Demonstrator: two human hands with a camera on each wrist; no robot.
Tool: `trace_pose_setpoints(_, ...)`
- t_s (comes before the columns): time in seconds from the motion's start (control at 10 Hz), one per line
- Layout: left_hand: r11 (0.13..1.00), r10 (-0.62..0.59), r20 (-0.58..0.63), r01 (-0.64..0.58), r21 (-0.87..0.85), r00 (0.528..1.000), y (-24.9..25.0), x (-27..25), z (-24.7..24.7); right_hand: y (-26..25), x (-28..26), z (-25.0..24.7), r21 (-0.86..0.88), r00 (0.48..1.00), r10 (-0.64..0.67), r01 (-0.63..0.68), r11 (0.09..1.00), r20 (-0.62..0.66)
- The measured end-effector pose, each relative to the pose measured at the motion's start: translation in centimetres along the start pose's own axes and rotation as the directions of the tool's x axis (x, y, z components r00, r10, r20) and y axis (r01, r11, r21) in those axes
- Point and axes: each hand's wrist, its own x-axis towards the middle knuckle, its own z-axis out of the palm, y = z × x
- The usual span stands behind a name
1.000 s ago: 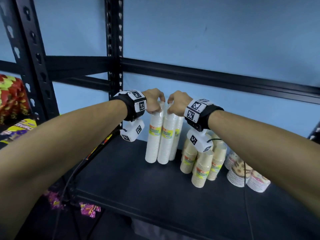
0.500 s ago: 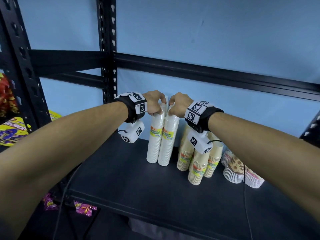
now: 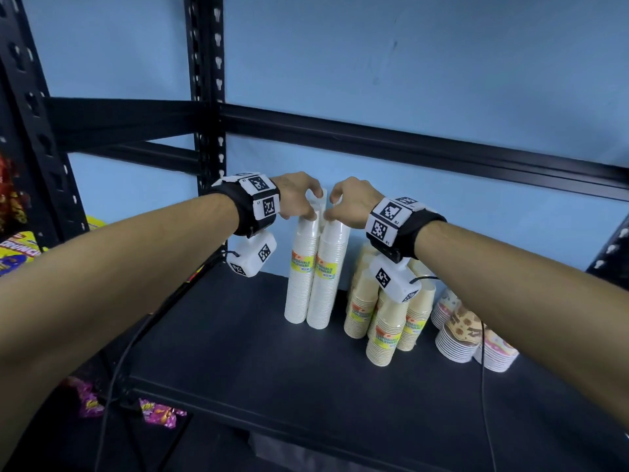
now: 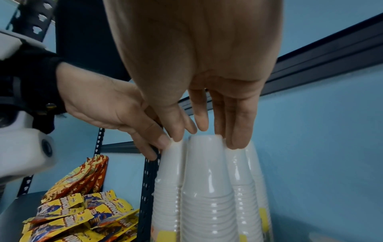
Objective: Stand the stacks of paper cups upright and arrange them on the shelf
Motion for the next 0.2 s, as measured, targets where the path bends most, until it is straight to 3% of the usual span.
trace_pose_setpoints(0.2, 0.987, 0.14, -0.109, -0.13, 0.094, 0.984, 0.5, -5.0, -1.9, -0.5, -5.0, -1.3, 0.074, 0.986, -0.12, 0.129, 0.989, -0.116)
